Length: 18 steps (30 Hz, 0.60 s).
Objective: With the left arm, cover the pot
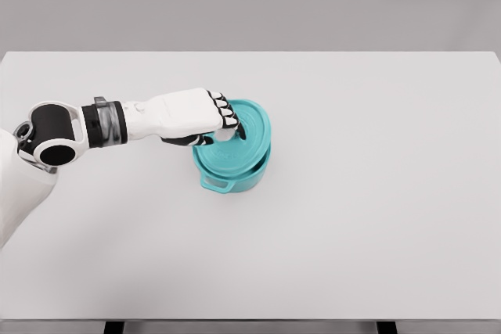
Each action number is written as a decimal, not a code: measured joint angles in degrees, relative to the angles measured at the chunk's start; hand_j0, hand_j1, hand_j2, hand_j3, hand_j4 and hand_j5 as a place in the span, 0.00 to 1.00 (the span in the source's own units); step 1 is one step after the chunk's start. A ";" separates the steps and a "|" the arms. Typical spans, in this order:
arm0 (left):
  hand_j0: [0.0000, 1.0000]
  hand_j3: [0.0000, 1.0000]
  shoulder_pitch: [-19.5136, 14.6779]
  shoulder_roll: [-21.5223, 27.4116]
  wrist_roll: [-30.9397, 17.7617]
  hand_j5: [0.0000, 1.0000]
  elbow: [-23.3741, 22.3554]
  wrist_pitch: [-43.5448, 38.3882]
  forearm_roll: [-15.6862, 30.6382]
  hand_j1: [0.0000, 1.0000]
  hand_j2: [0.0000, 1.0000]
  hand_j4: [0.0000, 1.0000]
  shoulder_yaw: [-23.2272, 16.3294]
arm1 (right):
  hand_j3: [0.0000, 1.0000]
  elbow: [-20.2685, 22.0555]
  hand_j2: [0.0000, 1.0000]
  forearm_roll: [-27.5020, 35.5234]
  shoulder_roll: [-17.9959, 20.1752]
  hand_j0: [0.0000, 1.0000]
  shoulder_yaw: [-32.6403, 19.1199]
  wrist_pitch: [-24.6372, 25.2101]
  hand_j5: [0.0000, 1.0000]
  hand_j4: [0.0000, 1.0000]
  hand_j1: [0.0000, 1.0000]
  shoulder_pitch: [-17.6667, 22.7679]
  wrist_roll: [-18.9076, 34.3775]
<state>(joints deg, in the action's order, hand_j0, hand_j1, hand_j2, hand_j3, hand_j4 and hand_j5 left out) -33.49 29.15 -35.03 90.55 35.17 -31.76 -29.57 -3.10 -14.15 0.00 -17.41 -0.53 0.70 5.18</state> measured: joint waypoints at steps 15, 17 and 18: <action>0.78 0.78 0.09 0.00 0.01 0.78 -0.09 -0.03 -0.13 0.78 0.78 0.78 0.04 | 1.00 0.01 1.00 0.00 0.00 1.00 0.00 0.00 1.00 1.00 1.00 0.00 0.00; 0.79 0.79 0.09 0.00 0.01 0.79 -0.11 -0.02 -0.18 0.79 0.79 0.79 0.04 | 1.00 0.00 1.00 0.00 0.00 1.00 0.00 0.00 1.00 1.00 1.00 0.00 0.00; 0.80 0.80 0.09 0.00 0.00 0.80 -0.11 -0.01 -0.21 0.80 0.80 0.80 0.04 | 1.00 0.01 1.00 0.00 0.00 1.00 0.00 0.00 1.00 1.00 1.00 0.00 0.00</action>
<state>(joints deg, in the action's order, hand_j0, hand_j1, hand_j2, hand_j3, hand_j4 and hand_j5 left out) -33.40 29.15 -35.03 90.44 35.15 -31.97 -29.53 -3.09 -14.15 0.00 -17.41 -0.53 0.70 5.18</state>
